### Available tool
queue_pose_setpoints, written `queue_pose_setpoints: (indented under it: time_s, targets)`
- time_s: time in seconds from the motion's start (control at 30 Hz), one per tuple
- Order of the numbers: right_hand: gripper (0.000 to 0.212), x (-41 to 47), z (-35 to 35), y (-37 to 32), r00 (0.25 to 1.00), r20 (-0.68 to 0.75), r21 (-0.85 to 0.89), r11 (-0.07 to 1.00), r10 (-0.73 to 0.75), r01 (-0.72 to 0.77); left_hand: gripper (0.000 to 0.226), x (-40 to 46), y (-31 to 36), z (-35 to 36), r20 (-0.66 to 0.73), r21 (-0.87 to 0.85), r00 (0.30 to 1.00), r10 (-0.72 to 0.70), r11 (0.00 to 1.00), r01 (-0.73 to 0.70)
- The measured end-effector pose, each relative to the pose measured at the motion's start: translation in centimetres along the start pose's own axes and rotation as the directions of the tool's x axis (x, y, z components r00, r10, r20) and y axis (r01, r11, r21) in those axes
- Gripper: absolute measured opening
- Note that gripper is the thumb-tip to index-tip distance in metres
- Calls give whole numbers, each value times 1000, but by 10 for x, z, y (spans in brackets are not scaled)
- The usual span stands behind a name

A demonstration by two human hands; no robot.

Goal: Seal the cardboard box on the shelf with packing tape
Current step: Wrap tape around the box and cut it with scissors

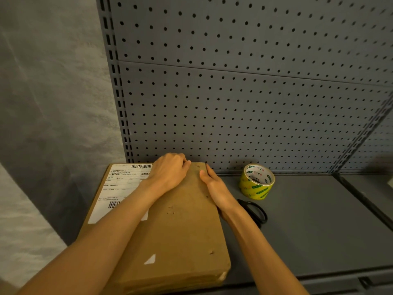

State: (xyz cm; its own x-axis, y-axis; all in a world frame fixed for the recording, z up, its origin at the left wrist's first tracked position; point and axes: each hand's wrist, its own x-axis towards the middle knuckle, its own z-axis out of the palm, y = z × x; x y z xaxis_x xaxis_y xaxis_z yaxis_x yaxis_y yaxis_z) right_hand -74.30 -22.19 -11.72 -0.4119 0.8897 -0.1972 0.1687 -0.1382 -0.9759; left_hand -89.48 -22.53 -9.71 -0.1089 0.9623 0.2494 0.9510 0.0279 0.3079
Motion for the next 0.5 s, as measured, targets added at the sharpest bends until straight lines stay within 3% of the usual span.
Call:
queue_pose_setpoints:
  time_s: [0.23, 0.5]
  targets:
    - [48, -1, -1, 3, 996, 28, 15, 996, 88, -88, 34, 3, -1, 5, 33, 15, 999, -24, 1000, 24]
    - [54, -15, -4, 6, 984, 87, -4, 988, 154, -154, 45, 3, -2, 8, 34, 63, 997, -67, 996, 65]
